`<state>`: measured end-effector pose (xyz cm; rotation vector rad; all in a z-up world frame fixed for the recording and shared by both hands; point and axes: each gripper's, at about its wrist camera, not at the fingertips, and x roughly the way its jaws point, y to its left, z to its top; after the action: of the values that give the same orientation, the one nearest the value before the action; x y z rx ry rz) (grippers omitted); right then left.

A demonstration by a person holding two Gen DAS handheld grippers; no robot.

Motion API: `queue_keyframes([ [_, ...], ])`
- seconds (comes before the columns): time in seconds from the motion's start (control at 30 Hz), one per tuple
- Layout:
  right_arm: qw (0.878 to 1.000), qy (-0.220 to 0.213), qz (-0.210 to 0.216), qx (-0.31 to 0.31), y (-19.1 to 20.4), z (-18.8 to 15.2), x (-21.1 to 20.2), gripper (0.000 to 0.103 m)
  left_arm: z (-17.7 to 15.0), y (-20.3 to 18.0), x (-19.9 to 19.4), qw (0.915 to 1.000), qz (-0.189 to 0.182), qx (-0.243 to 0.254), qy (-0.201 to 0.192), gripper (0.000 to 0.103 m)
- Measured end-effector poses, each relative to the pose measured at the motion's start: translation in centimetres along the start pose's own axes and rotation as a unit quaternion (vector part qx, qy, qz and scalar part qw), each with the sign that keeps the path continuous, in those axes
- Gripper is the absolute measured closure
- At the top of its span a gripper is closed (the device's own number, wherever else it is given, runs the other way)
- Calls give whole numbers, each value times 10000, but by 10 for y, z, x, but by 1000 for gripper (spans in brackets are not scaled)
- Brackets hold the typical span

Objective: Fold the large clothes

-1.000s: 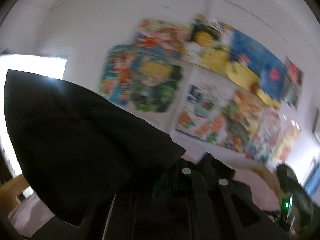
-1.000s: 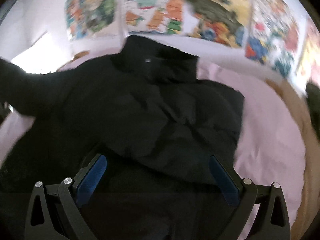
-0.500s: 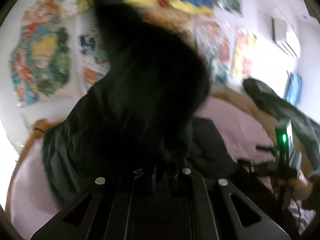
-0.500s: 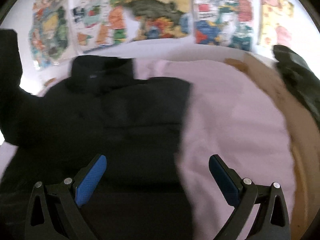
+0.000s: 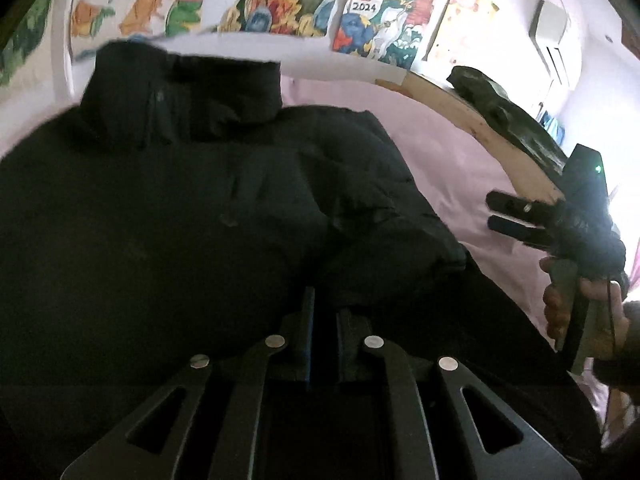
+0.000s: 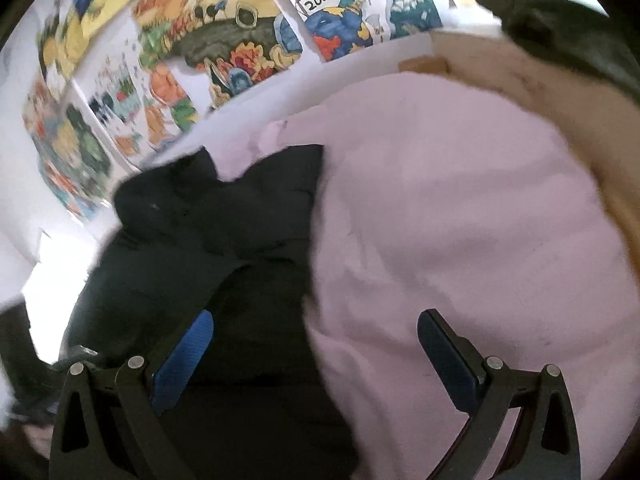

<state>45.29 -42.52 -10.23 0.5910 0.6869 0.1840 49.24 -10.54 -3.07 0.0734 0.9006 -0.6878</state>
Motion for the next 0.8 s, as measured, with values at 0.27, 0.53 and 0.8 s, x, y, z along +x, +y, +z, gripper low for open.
queue_keyframes([
  [0.27, 9938, 277, 1060, -179, 32, 8, 10, 0, -18, -7, -20, 9978, -658, -36, -65, 41],
  [0.53, 9892, 969, 1103, -40, 48, -7, 39, 0, -22, -5, -50, 9977, -445, -349, -375, 23],
  [0.8, 9813, 1117, 1355, 792, 27, -8, 49, 0, -17, 73, -120, 9767, 1642, -1103, -828, 23],
])
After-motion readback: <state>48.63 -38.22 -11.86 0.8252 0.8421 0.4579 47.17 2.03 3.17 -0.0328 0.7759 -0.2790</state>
